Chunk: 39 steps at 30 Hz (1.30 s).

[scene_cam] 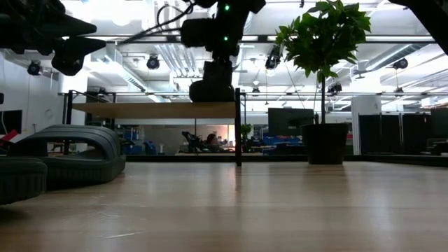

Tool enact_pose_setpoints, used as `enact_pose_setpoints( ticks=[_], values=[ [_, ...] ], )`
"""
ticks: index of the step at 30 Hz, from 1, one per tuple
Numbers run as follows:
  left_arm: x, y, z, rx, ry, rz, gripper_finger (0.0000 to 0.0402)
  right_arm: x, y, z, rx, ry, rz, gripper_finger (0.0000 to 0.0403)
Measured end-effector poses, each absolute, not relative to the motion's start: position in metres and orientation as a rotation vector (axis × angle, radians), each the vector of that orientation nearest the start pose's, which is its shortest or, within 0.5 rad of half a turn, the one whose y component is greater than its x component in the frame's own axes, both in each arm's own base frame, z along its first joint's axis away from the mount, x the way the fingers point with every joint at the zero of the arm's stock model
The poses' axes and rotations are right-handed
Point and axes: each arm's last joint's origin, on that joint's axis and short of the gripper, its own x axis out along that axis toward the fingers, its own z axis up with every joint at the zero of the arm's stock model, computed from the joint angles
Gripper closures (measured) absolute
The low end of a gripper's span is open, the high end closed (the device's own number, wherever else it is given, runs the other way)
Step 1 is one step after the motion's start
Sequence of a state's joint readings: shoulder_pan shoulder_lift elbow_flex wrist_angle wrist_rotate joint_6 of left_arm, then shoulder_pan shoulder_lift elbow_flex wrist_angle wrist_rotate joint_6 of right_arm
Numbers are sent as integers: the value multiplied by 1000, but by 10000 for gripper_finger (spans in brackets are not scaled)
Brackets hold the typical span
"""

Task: Pick and place slides into the shelf
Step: Put the top right black slipper on the shelf, then put the bottom right black slipper on the shelf

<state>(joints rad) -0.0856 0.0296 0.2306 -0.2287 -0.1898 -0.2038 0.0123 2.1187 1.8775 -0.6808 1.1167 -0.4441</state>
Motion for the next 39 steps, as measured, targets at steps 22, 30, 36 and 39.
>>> enact_pose_setpoints(
  ticks=[22, 30, 36, 39],
  values=[
    [81, -1, 218, -201, 5, 106, 235, 415, 61, 347, -533, 750, -713, 193],
    [81, -1, 216, -200, 11, 105, 235, 333, 116, 384, -206, 762, -568, 193],
    [81, -1, 216, -200, 9, 107, 235, 287, 150, 394, 46, 828, -466, 193],
    [81, -1, 218, -203, -8, 106, 235, 275, 166, 392, 168, 884, -405, 193]
  ],
)
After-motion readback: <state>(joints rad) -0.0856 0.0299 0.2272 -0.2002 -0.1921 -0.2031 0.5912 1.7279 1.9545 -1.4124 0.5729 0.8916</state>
